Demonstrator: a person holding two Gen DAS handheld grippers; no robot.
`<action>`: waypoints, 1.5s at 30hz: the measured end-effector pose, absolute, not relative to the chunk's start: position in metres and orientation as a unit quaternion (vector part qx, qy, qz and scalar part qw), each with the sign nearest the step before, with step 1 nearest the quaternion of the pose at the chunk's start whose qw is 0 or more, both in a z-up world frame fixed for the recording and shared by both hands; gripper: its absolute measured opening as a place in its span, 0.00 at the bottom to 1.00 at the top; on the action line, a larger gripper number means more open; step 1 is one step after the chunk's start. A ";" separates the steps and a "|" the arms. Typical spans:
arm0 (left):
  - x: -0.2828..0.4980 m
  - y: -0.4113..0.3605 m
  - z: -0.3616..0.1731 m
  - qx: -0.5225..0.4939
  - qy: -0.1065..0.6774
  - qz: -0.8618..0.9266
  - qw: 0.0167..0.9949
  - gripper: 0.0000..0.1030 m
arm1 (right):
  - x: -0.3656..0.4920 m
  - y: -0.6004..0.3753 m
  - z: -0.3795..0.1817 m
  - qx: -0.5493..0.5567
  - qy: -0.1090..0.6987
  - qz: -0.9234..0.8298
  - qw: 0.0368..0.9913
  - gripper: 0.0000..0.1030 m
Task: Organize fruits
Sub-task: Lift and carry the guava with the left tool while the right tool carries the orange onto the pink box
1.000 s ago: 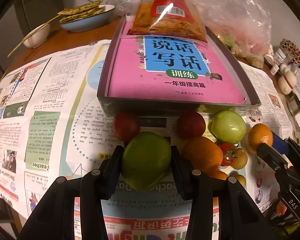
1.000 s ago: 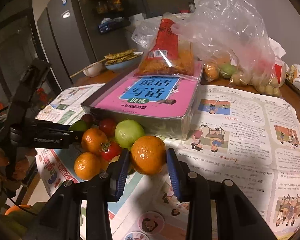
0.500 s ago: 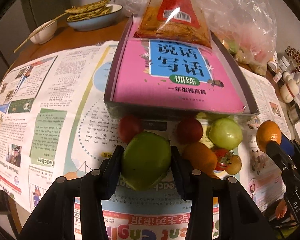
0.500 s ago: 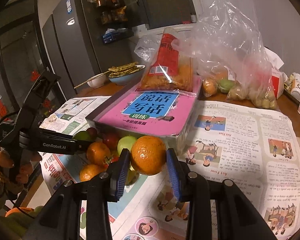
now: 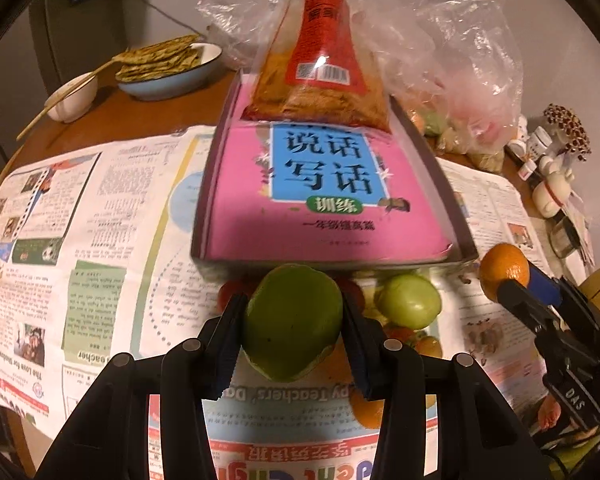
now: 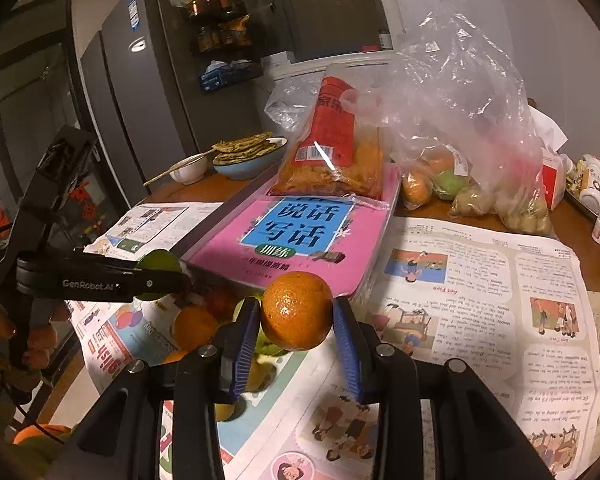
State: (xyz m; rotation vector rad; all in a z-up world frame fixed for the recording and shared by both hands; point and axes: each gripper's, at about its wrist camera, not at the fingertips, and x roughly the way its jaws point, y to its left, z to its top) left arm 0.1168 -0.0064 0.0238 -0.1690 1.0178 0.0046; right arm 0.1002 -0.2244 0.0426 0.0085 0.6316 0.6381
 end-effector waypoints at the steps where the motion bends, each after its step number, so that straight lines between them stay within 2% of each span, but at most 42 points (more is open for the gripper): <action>1: 0.118 -0.008 0.024 -0.080 0.486 -0.001 0.870 0.46 | 0.103 -0.226 0.044 0.006 0.307 0.302 0.902 0.37; 19: 0.154 0.017 0.021 -0.081 0.468 -0.035 0.879 0.46 | 0.138 -0.205 0.057 -0.002 0.326 0.270 0.906 0.37; 45: 0.181 0.017 -0.003 -0.038 0.474 -0.034 0.879 0.46 | 0.164 -0.171 0.034 -0.046 0.377 0.210 0.901 0.37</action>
